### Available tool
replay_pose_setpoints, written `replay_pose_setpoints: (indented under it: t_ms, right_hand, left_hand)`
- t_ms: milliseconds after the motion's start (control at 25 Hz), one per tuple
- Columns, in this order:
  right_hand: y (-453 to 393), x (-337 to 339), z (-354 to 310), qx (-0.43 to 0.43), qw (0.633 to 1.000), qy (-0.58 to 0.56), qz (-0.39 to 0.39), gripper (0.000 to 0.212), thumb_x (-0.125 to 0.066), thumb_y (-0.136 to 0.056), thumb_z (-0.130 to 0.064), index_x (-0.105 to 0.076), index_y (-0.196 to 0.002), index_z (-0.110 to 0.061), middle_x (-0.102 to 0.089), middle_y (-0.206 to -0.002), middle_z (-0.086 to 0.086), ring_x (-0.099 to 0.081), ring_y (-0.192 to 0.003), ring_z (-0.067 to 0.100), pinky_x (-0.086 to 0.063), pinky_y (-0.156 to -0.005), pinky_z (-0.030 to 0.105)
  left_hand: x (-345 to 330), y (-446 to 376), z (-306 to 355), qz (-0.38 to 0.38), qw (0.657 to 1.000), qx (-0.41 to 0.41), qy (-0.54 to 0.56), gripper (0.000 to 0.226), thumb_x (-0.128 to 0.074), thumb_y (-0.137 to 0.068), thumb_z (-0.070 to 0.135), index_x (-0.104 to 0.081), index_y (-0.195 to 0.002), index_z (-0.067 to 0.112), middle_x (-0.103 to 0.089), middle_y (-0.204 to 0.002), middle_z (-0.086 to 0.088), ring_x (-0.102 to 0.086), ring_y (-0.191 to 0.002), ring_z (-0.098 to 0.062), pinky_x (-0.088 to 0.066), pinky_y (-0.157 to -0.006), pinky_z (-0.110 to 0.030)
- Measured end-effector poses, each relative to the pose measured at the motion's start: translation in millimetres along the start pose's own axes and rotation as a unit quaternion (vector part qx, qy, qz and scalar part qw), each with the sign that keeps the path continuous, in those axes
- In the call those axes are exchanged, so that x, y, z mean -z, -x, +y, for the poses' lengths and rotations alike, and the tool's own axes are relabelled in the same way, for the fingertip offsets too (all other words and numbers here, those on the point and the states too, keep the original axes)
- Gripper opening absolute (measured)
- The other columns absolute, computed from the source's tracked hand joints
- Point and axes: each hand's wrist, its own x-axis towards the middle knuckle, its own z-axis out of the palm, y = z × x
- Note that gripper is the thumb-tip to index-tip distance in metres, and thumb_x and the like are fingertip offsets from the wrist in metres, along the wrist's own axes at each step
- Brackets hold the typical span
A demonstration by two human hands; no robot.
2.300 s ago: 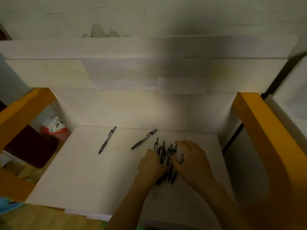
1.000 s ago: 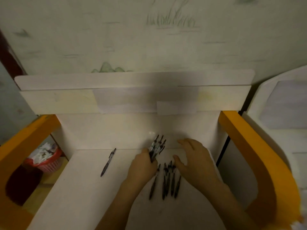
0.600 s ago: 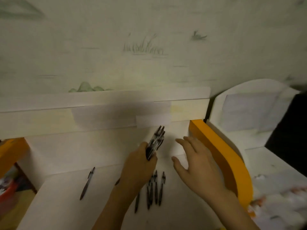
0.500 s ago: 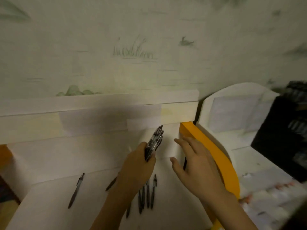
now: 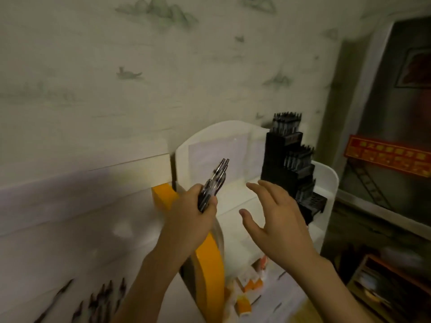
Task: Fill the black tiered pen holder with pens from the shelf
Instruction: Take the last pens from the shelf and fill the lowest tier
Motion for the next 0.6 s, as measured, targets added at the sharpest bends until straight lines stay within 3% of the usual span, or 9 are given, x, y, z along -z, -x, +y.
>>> replay_pose_setpoints:
  t_ms: [280, 600]
  right_hand:
    - [-16.1, 51.0, 165.3, -0.042, 0.998, 0.046, 0.005, 0.058, -0.053, -0.090, -0.053, -0.041, -0.142, -0.031, -0.044, -0.145, -0.005, -0.039, -0.135, 0.015, -0.037, -0.111, 0.037]
    - [-28.6, 65.6, 313.4, -0.058, 0.996, 0.058, -0.022, 0.057, -0.054, -0.089, -0.051, -0.040, -0.141, -0.033, -0.045, -0.145, -0.004, -0.039, -0.135, 0.016, -0.036, -0.110, 0.037]
  left_hand:
    - [-159.5, -46.4, 85.4, -0.050, 0.998, -0.033, 0.016, 0.016, -0.054, -0.096, 0.034, -0.051, -0.081, 0.031, -0.055, -0.066, 0.007, -0.054, -0.067, 0.009, -0.039, -0.051, -0.004]
    - [-303.5, -81.6, 122.6, -0.102, 0.993, -0.025, 0.051, 0.012, -0.060, -0.092, 0.029, -0.056, -0.082, 0.032, -0.060, -0.067, 0.010, -0.057, -0.065, 0.007, -0.039, -0.051, -0.005]
